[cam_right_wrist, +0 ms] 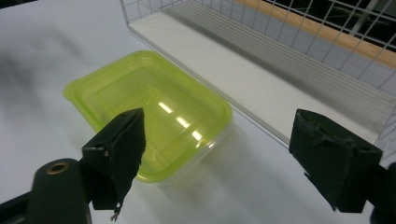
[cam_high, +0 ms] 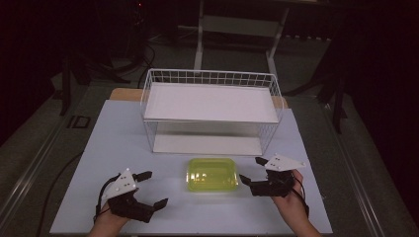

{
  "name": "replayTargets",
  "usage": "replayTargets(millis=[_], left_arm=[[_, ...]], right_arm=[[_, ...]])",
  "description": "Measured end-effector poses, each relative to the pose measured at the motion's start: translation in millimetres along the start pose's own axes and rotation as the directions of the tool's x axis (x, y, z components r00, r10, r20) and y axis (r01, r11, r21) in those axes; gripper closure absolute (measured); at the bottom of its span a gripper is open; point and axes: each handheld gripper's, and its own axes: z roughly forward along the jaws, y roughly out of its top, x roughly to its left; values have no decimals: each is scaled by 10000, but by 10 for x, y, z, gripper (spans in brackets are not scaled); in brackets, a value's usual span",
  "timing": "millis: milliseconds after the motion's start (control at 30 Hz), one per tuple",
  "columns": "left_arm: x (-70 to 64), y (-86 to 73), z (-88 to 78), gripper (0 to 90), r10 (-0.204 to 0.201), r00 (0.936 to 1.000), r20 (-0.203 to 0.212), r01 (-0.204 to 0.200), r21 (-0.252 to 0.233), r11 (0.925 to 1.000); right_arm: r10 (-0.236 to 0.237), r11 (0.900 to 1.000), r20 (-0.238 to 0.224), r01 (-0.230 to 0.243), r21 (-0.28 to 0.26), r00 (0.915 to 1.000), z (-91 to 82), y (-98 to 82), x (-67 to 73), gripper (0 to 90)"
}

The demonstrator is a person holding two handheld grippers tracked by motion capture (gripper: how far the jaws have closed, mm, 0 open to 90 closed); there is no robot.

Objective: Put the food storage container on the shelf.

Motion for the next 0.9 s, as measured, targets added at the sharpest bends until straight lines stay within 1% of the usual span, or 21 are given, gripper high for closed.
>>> replayTargets(millis=[67, 100, 133, 267, 300, 367, 400, 433, 467, 533, 567, 600, 633, 667, 700, 733, 767, 800, 833, 867, 900], left_arm=[[-14, 65, 62, 3, -154, 9998, 99, 154, -1, 9999], [-14, 102, 90, 3, -338, 9992, 226, 340, -61, 9994], [-13, 153, 130, 2, -553, 9978, 377, 557, -93, 9984], [-7, 322, 245, 3, -877, 9944, 598, 887, -137, 9960], [3, 366, 276, 3, -1015, 9930, 607, 1024, -111, 9947], [26, 442, 344, 2, -1284, 9880, 864, 1292, -35, 9916], [31, 473, 380, 2, -1293, 9874, 909, 1291, 78, 9916], [38, 505, 429, 3, -1357, 9860, 973, 1343, 208, 9907], [43, 518, 462, 2, -1423, 9858, 893, 1401, 312, 9897], [69, 533, 555, 3, -1750, 9796, 990, 1700, 572, 9838], [79, 528, 600, 3, -2040, 9754, 840, 1989, 650, 9779], [97, 515, 647, 3, -2331, 9685, 878, 2268, 759, 9710], [117, 492, 700, 2, -2632, 9614, 801, 2554, 958, 9621], [122, 478, 730, 3, -2808, 9578, 617, 2737, 1034, 9562], [140, 450, 773, 3, -3075, 9497, 599, 2994, 1147, 9472], [159, 430, 804, 3, -3385, 9392, 584, 3291, 1289, 9354], [176, 416, 826, 3, -3531, 9341, 518, 3430, 1428, 9284], [197, 402, 856, 3, -3732, 9274, 242, 3642, 1678, 9161], [235, 381, 884, 3, -4078, 9124, 347, 3951, 1851, 8998], [265, 360, 906, 3, -4379, 8989, 167, 4265, 1963, 8829], [291, 341, 930, 3, -4606, 8876, 18, 4495, 2152, 8670]], right_arm=[[124, 9999, -36, -124, 8, 9999, -15, 45, 4, 175], [196, 9998, -71, -196, 83, 9998, -21, 70, 0, 162], [358, 9993, -105, -357, 113, 9993, -20, 91, -8, 138], [1178, 9929, -295, -1173, 181, 9926, 7, 154, -58, 120], [1360, 9905, -491, -1349, 249, 9895, 17, 163, -67, 120], [1889, 9819, -928, -1867, 318, 9776, 46, 174, -97, 121], [2085, 9778, -1057, -2050, 432, 9723, 65, 176, -109, 122], [2210, 9750, -1156, -2166, 489, 9684, 86, 178, -120, 122], [2421, 9701, -1207, -2380, 472, 9627, 113, 178, -138, 122], [2849, 9579, -1107, -2786, 693, 9521, 168, 181, -161, 122], [3072, 9509, -1143, -3000, 761, 9448, 195, 175, -175, 121], [3227, 9455, -1209, -3138, 868, 9388, 227, 161, -186, 121], [3353, 9402, -1024, -3256, 999, 9365, 261, 147, -190, 123], [3511, 9329, -964, -3391, 1217, 9314, 300, 126, -197, 138], [3631, 9274, -1022, -3487, 1351, 9261, 321, 111, -201, 138], [3877, 9162, -1041, -3705, 1523, 9159, 354, 87, -214, 144], [4101, 9060, -1114, -3903, 1637, 9052, 376, 68, -231, 150], [4306, 8961, -1162, -4086, 1735, 8950, 392, 57, -243, 155], [4549, 8831, -1144, -4309, 1855, 8831, 414, 42, -262, 208], [4823, 8681, -1160, -4560, 1960, 8683, 430, 25, -282, 232], [5051, 8547, -1185, -4762, 2067, 8549, 450, 9, -299, 234]])
